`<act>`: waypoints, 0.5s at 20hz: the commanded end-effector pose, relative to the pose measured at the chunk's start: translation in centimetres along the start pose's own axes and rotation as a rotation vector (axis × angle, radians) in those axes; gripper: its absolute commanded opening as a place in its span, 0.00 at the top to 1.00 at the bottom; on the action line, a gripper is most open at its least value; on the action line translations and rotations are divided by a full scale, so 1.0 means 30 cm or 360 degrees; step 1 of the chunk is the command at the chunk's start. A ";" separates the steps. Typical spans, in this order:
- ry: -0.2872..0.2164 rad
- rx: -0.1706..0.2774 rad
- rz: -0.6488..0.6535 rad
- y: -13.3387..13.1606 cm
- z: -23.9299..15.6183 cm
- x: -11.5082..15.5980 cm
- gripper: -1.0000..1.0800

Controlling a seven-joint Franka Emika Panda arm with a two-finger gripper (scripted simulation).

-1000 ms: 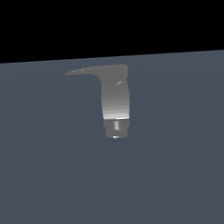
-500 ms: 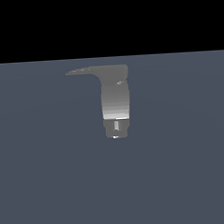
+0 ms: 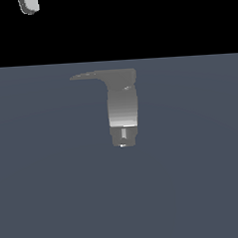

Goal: Turn on the faucet by rotating a designated handle.

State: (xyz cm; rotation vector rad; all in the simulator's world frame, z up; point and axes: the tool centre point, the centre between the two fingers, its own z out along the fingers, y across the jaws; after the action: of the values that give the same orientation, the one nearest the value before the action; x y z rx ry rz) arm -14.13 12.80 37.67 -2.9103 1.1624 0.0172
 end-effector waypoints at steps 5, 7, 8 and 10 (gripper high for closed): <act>0.0000 0.0005 0.0217 -0.098 0.061 0.050 1.00; 0.0000 0.0007 0.0281 -0.126 0.079 0.068 1.00; 0.0000 0.0007 0.0314 -0.139 0.088 0.077 1.00; 0.0000 0.0008 0.0378 -0.166 0.106 0.097 1.00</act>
State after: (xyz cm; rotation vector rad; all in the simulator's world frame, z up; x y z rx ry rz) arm -9.37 14.28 34.88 -2.7734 1.4540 0.0160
